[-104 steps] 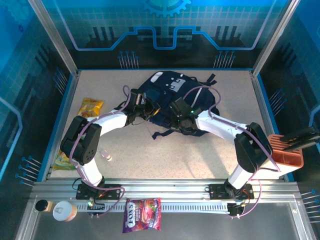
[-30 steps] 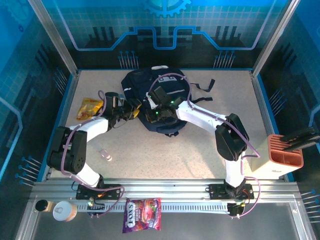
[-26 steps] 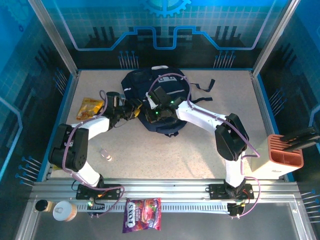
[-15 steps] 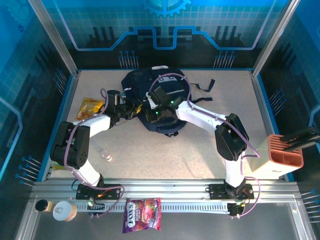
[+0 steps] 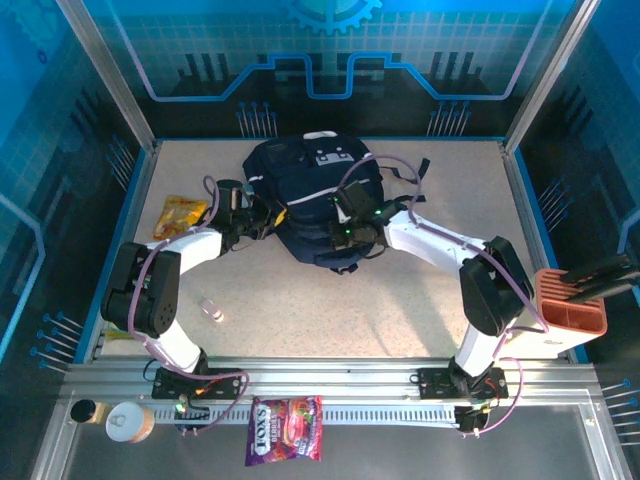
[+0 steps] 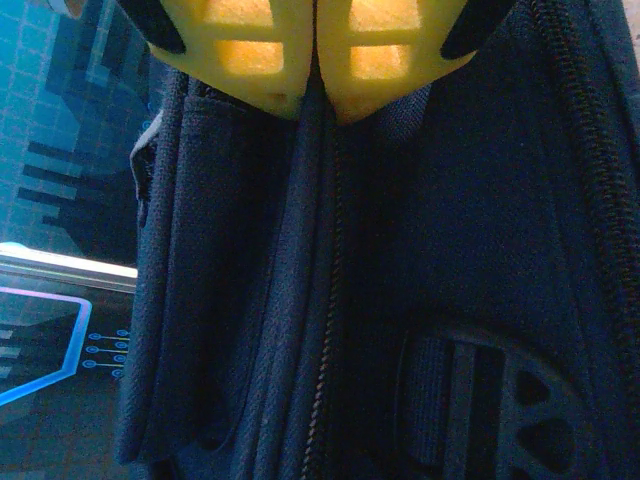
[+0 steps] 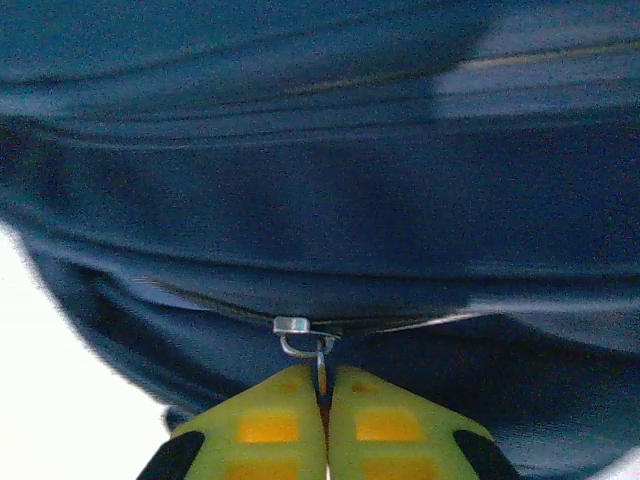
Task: Pack the student bag
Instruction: Zip the student bag at the center of the table.
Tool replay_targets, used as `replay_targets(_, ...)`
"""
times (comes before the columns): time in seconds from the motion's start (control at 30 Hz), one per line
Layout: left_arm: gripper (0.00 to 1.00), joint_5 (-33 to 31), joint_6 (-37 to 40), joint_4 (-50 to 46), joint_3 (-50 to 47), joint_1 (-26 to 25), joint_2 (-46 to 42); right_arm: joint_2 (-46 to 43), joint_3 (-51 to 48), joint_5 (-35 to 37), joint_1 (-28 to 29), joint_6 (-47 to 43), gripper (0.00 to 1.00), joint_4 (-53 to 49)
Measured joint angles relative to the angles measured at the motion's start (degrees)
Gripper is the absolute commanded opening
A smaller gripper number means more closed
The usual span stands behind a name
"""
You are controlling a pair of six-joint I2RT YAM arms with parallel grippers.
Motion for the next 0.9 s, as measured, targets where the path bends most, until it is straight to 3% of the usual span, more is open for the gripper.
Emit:
replay_targets(0.2, 0.00, 0.2, 1.1, -1.5, 1.0, 0.0, 0.6, -1.8, -2.1, 2.1, -5.0, 1.7, 0.06, -0.5)
replay_targets(0.5, 0.07, -0.3, 9.4, -13.8, 13.3, 0.1, 6.3, -5.3, -5.4, 2.0, -3.3, 0.5, 0.05, 2.4)
replay_targets(0.67, 0.21, -4.1, 13.6, -17.9, 19.8, 1.2, 9.5, -5.3, -5.4, -2.2, 0.5, 0.2, 0.05, 5.4)
replay_targets(0.9, 0.57, -13.0, 15.0, -20.2, 19.0, 3.5, 8.2, 1.0, -0.7, -10.6, 5.2, 3.0, 0.04, 9.3)
